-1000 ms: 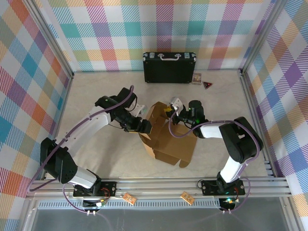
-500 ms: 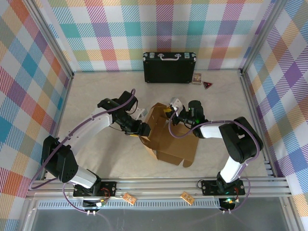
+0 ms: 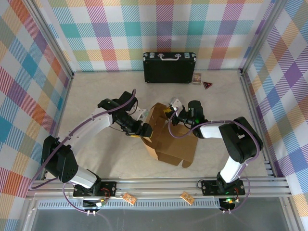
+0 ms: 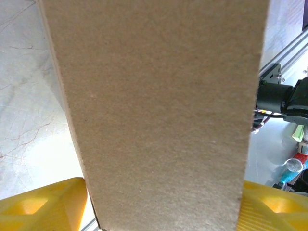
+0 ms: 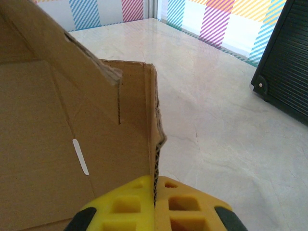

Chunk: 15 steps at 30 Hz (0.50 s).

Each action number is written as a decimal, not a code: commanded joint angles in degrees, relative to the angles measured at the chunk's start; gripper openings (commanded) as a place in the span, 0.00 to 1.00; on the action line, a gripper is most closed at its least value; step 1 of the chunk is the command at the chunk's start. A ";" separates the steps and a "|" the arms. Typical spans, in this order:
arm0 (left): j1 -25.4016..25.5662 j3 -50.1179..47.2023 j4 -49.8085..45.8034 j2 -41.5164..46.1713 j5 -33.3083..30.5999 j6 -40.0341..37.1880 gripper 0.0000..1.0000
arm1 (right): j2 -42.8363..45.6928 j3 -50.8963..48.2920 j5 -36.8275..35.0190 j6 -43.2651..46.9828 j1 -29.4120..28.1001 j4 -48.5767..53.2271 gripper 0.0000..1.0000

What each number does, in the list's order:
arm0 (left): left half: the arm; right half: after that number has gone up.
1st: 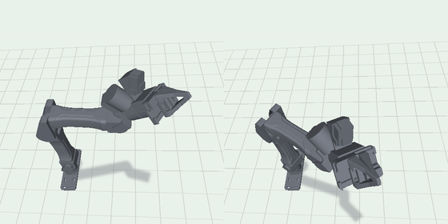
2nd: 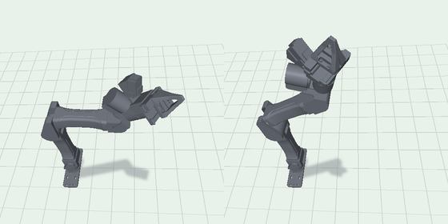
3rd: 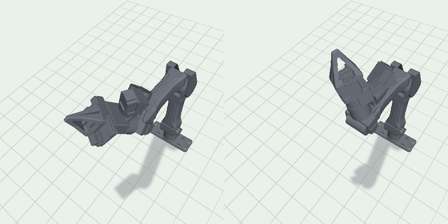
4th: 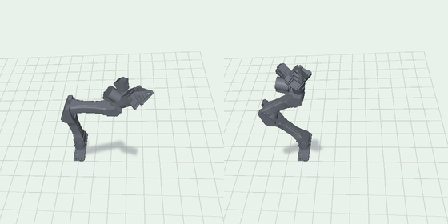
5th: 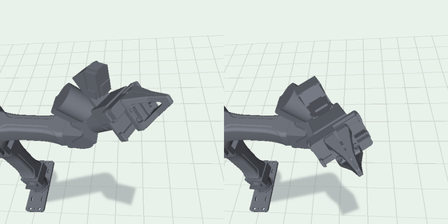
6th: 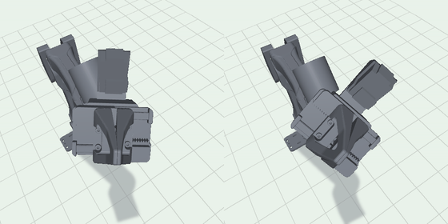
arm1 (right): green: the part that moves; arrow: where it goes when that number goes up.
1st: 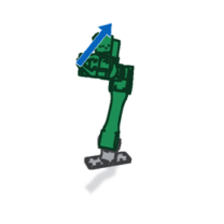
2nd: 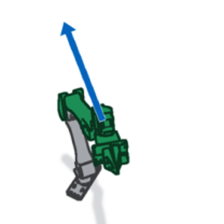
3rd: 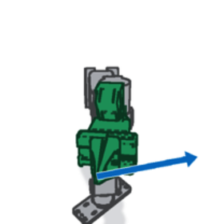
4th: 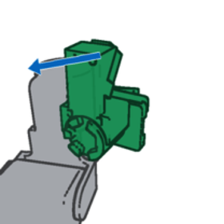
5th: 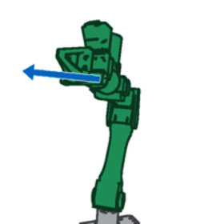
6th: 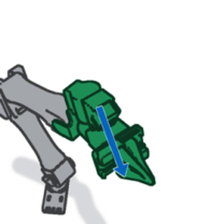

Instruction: Fold the paper box

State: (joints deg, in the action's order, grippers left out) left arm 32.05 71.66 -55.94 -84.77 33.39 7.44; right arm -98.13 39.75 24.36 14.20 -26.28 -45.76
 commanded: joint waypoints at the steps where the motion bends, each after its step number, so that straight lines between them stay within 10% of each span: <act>1: -0.15 -0.40 -0.49 0.27 0.25 -1.55 0.74 | -0.62 0.64 1.48 0.57 -0.26 -0.56 0.00; 15: -0.15 -0.66 0.57 1.86 3.38 -2.10 0.81 | -0.61 0.65 1.46 0.89 -0.26 -0.55 0.00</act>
State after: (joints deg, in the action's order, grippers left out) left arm 32.05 71.64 -55.31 -84.73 35.11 6.50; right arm -98.13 39.75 24.51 14.20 -26.28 -45.76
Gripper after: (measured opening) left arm 0.805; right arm 0.058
